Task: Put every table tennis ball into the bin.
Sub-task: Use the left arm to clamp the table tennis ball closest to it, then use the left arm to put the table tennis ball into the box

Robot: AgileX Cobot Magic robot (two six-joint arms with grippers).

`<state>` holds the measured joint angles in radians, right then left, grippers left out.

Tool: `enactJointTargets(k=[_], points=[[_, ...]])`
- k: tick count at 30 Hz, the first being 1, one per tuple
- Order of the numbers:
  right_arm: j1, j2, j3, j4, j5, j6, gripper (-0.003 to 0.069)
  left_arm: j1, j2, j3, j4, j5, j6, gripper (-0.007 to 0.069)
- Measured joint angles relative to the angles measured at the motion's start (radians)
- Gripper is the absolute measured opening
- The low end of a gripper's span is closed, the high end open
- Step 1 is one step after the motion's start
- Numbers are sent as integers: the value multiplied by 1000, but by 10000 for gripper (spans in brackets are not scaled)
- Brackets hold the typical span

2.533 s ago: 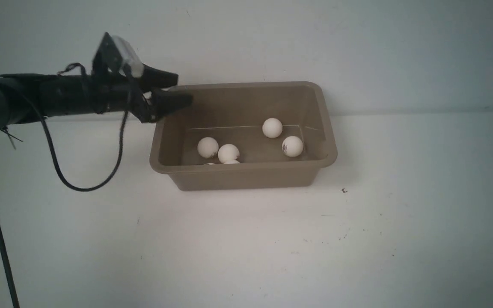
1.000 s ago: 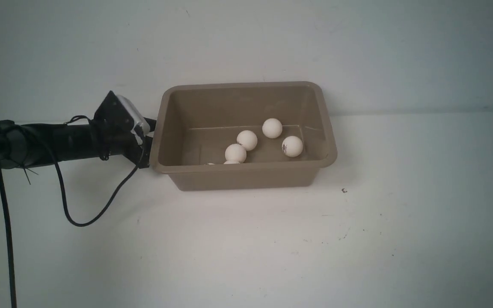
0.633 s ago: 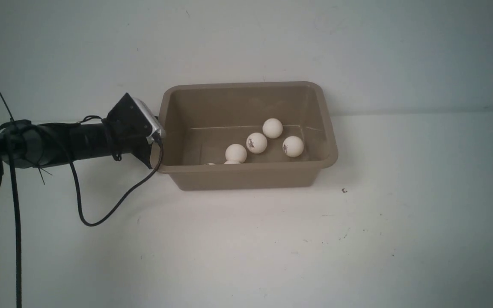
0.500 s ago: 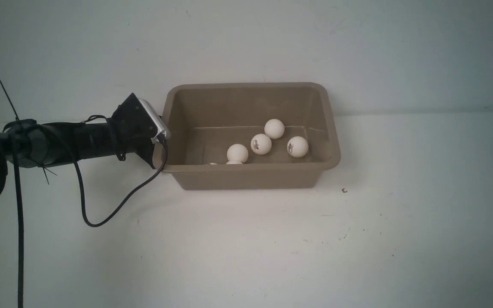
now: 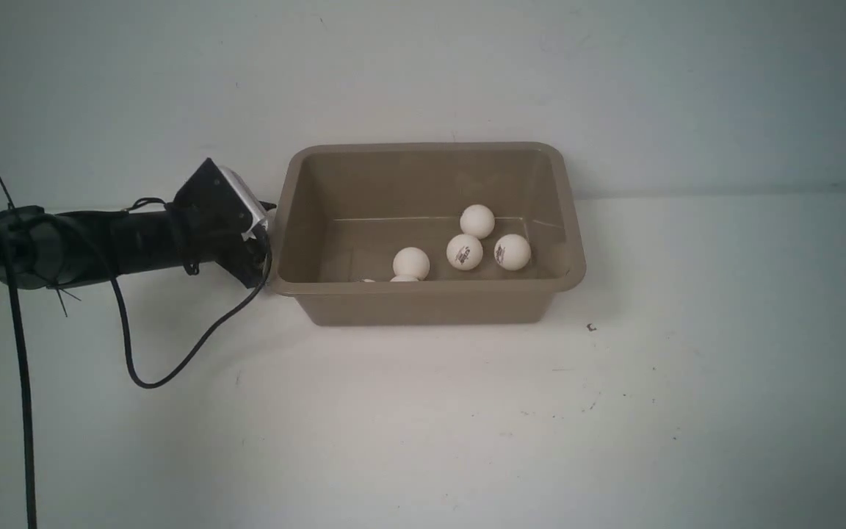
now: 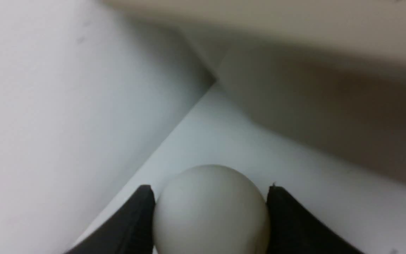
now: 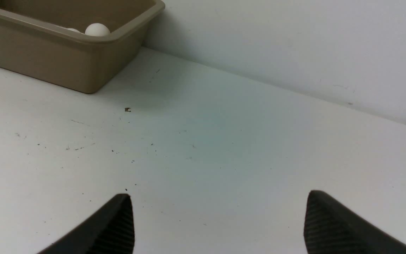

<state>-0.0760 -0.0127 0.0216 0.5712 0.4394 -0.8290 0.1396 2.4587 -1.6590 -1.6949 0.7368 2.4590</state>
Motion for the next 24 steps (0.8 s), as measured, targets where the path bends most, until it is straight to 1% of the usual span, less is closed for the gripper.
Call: enactJointTargets(k=[2,4,7,9,12,16,19,24], points=[[0,0,0,0,0,0,589,20,-6,0,1,8,-9,353],[0,0,0,0,0,0,589,50,-14,0,2,51,-32,353],[0,0,0,0,0,0,589,88,-27,0,3,181,-79,353],[0,0,0,0,0,0,589,115,-40,0,7,317,-107,353],[0,0,0,0,0,0,589,122,-61,0,9,387,-137,353],[0,0,0,0,0,0,589,101,-94,0,11,413,-171,353],[0,0,0,0,0,0,589,63,-104,0,11,414,-179,353],[0,0,0,0,0,0,589,-43,-104,0,34,414,-179,353]])
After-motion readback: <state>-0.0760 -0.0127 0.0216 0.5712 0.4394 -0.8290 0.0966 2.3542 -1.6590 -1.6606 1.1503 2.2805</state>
